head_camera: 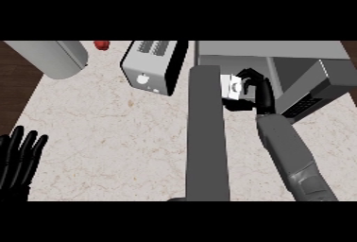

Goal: Pick up the milk, place it into the microwave and close the microwave

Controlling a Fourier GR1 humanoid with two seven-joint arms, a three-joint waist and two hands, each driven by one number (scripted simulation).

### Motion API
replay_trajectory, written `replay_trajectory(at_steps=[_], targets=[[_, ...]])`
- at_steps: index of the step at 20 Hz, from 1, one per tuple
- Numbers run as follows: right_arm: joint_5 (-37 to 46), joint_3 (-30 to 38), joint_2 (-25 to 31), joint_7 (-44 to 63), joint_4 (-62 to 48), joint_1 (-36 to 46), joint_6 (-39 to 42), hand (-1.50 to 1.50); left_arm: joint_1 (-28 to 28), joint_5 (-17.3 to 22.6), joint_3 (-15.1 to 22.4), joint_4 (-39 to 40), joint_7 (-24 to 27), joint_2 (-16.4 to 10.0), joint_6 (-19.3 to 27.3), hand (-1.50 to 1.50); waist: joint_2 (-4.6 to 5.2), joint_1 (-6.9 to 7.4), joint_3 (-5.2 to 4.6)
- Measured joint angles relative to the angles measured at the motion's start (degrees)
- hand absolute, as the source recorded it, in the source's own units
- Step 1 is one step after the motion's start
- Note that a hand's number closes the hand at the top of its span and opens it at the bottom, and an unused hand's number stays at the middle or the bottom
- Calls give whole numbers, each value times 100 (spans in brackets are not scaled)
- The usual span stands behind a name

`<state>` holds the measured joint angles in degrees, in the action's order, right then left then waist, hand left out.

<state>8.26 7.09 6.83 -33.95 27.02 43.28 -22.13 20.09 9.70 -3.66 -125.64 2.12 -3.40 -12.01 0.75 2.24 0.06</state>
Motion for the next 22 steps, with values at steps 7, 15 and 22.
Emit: replay_trajectory(at_steps=[7, 15, 22], targets=[[81, 397, 467, 17, -940, 742, -863, 150, -147, -43, 51, 78, -1, -13, -43, -150, 77, 155, 9], [672, 115, 665, 14, -1664, 1246, -1744, -150, -199, -153, 4, 279, 100, -99, -126, -150, 137, 320, 10], [977, -124, 588, 212, -2120, 1587, -1498, -150, -279, -284, 28, 292, 63, -137, -120, -150, 151, 351, 14]])
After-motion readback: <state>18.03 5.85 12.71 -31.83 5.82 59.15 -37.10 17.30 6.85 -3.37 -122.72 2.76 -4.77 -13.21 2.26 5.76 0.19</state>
